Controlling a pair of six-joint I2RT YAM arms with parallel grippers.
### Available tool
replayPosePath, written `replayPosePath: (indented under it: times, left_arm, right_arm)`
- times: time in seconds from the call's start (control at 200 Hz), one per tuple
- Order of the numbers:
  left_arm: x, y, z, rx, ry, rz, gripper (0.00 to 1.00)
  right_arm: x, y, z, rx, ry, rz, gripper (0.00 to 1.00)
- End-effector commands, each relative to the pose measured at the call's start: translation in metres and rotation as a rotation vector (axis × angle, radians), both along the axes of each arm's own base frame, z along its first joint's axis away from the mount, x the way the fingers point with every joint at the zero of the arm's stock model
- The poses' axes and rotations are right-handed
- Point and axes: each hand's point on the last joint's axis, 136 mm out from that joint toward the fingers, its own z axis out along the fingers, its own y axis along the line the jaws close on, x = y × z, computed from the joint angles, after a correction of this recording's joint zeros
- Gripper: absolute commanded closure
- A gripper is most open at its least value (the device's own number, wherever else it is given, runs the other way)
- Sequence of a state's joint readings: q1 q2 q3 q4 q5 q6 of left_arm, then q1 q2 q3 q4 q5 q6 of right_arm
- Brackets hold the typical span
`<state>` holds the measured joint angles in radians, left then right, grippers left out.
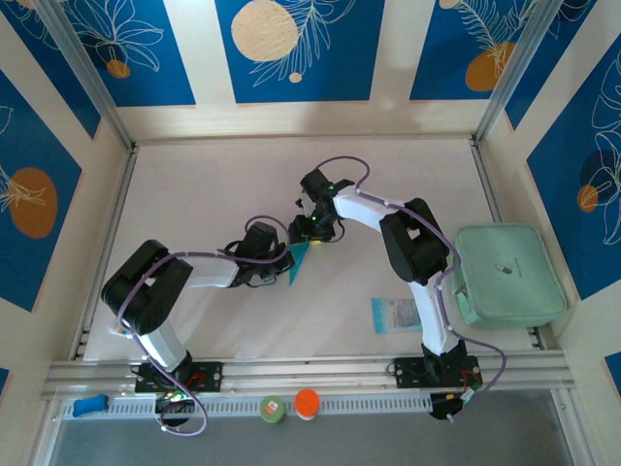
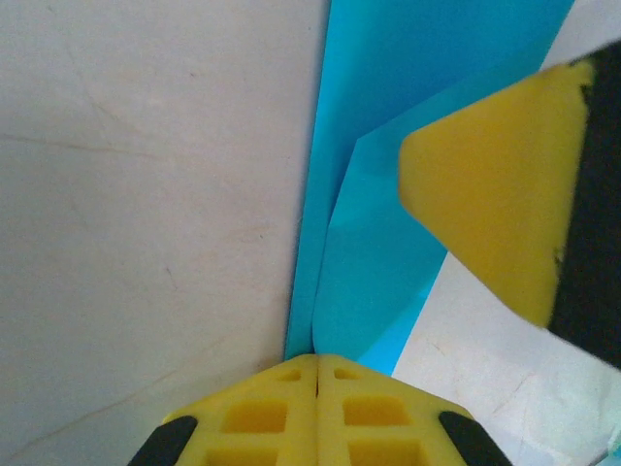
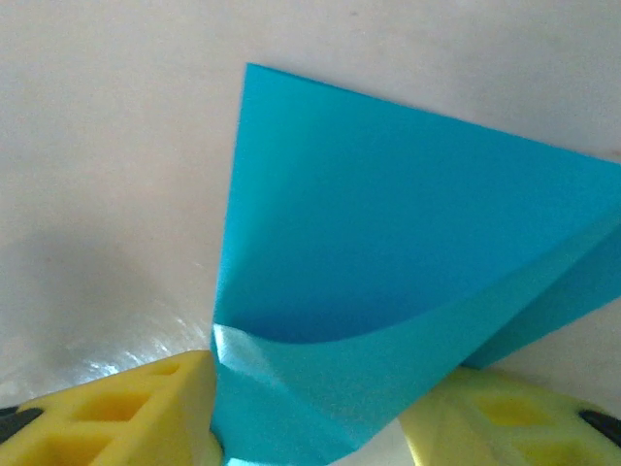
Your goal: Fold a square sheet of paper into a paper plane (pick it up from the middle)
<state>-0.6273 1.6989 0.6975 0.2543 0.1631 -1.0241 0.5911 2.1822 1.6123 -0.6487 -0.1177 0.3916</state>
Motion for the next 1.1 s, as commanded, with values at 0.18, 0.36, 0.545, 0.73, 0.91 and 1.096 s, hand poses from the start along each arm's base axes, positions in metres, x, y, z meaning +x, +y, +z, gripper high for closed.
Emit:
replayPosePath:
  times: [0.18, 0.36, 0.545, 0.73, 0.91, 1.096]
  left_arm:
    - [-0.004, 0.015, -0.016, 0.014, 0.048, 0.055, 0.95]
    - [-0.006, 0.017, -0.02, 0.016, 0.067, 0.066, 0.96]
    - [-0.01, 0.018, -0.025, 0.016, 0.09, 0.07, 0.97]
    - [-0.014, 0.02, -0.027, 0.012, 0.101, 0.07, 0.99]
    - [-0.014, 0.017, -0.027, 0.003, 0.102, 0.055, 0.99]
    - [-0.013, 0.013, -0.027, -0.006, 0.104, 0.041, 0.99]
  right_arm:
    - [-0.021, -0.041, -0.045, -0.105, 0.075, 0.038, 0.42]
    - [-0.02, -0.042, -0.042, -0.079, 0.074, 0.041, 0.44]
    - [-0.005, -0.025, 0.005, 0.06, 0.009, 0.024, 0.44]
    - [-0.003, -0.025, 0.069, 0.245, -0.114, -0.04, 0.44]
    - [-0.025, -0.02, 0.073, 0.376, -0.052, -0.075, 0.54]
    - [-0.035, 0.0, 0.059, 0.418, 0.036, -0.063, 0.73]
